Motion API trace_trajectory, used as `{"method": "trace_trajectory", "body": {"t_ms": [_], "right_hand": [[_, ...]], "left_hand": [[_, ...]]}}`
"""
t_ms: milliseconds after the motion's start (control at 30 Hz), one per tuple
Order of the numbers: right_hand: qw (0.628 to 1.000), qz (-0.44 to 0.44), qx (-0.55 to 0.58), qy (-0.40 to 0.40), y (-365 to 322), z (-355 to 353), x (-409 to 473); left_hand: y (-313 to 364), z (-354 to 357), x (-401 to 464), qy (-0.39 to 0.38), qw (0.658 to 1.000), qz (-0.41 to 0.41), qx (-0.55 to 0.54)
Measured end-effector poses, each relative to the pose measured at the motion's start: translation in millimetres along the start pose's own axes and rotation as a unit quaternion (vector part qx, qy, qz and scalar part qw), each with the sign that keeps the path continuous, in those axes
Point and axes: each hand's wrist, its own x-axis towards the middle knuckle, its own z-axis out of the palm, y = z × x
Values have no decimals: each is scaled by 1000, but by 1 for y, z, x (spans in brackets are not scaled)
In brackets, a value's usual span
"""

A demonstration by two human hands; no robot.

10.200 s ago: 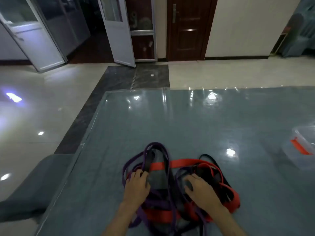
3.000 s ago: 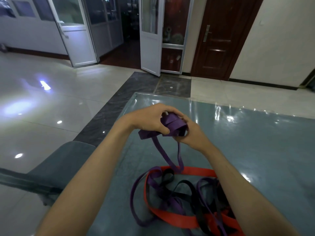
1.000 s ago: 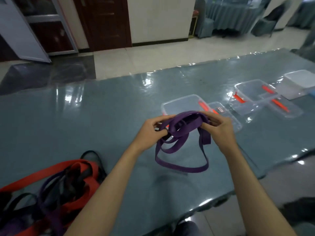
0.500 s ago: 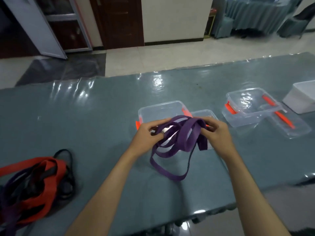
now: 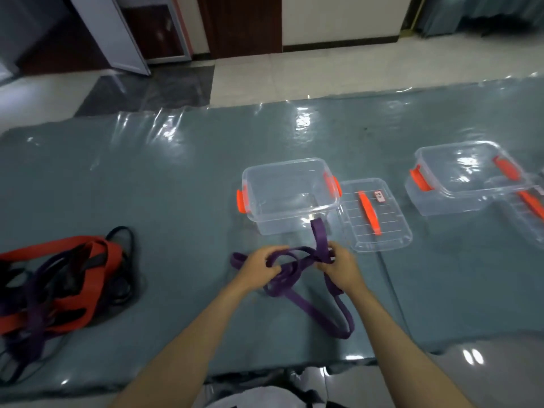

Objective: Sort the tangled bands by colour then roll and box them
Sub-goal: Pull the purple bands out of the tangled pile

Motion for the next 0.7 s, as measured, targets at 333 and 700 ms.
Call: {"method": "trace_trajectory", "body": {"t_ms": [333, 700], "right_hand": [[949, 1, -285, -135, 25, 22, -2], [940, -116, -311, -80, -38, 32, -12]], "left_hand": [[-42, 15, -20, 6, 988, -37, 148], [-34, -25, -42, 32, 908, -40, 415]]}}
